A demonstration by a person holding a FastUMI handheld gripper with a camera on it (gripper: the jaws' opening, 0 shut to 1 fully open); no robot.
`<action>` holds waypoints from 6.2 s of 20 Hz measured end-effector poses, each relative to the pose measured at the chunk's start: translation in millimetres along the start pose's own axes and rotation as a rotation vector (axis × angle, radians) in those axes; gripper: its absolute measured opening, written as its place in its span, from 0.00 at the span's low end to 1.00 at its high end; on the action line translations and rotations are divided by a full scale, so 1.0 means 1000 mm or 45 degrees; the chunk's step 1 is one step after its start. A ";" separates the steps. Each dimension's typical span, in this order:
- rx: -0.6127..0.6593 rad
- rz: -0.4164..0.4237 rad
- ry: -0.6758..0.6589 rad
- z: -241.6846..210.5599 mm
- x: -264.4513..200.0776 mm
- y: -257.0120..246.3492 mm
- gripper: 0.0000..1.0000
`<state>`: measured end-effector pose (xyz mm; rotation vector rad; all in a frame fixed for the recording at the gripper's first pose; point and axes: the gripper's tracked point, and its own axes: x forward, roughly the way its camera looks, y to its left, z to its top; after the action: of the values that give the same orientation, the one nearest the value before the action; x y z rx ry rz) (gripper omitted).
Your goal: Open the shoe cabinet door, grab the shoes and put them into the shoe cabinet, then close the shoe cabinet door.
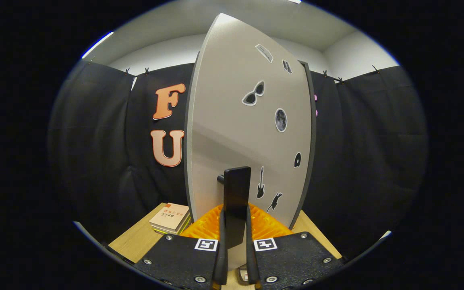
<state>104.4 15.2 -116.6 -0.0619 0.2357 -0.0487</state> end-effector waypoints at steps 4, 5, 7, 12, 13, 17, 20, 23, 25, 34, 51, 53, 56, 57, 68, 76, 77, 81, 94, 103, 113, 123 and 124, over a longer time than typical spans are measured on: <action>-0.018 0.029 -0.015 -0.003 -0.021 -0.025 0.18; -0.015 0.047 -0.010 -0.004 -0.026 -0.033 0.18; 0.005 0.059 -0.002 -0.010 -0.045 -0.058 0.18; 0.047 0.087 -0.015 -0.015 -0.069 -0.102 0.17; 0.066 0.109 -0.014 -0.017 -0.072 -0.109 0.17; 0.092 0.130 -0.017 -0.020 -0.077 -0.145 0.17; 0.080 0.114 -0.026 -0.022 -0.081 -0.171 0.17; 0.113 0.119 -0.014 -0.031 -0.082 -0.197 0.17; 0.125 0.103 -0.017 -0.032 -0.082 -0.216 0.17; 0.145 0.136 -0.036 -0.029 -0.089 -0.258 0.10; 0.176 0.283 -0.012 -0.041 -0.144 -0.142 0.48; 0.178 0.273 0.021 -0.056 -0.136 -0.120 0.58; 0.169 0.256 0.051 -0.080 -0.122 -0.088 0.70; 0.167 0.246 0.068 -0.092 -0.118 -0.079 0.73; 0.183 0.192 0.264 -0.223 -0.060 -0.019 0.88; 0.183 0.195 0.424 -0.333 -0.004 0.015 0.88; 0.197 0.195 0.452 -0.348 0.003 0.019 0.88; 0.227 0.193 0.559 -0.403 0.031 0.027 0.88; 0.200 0.246 0.724 -0.486 0.116 0.047 0.68; 0.141 0.152 0.771 -0.484 0.133 0.026 0.07; 0.158 0.217 0.648 -0.330 0.120 0.012 0.06; 0.156 0.276 0.373 -0.173 0.151 -0.009 0.06; 0.161 0.266 0.365 -0.163 0.160 -0.012 0.06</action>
<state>220.9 -15.2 -311.2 0.0967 0.5237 0.1363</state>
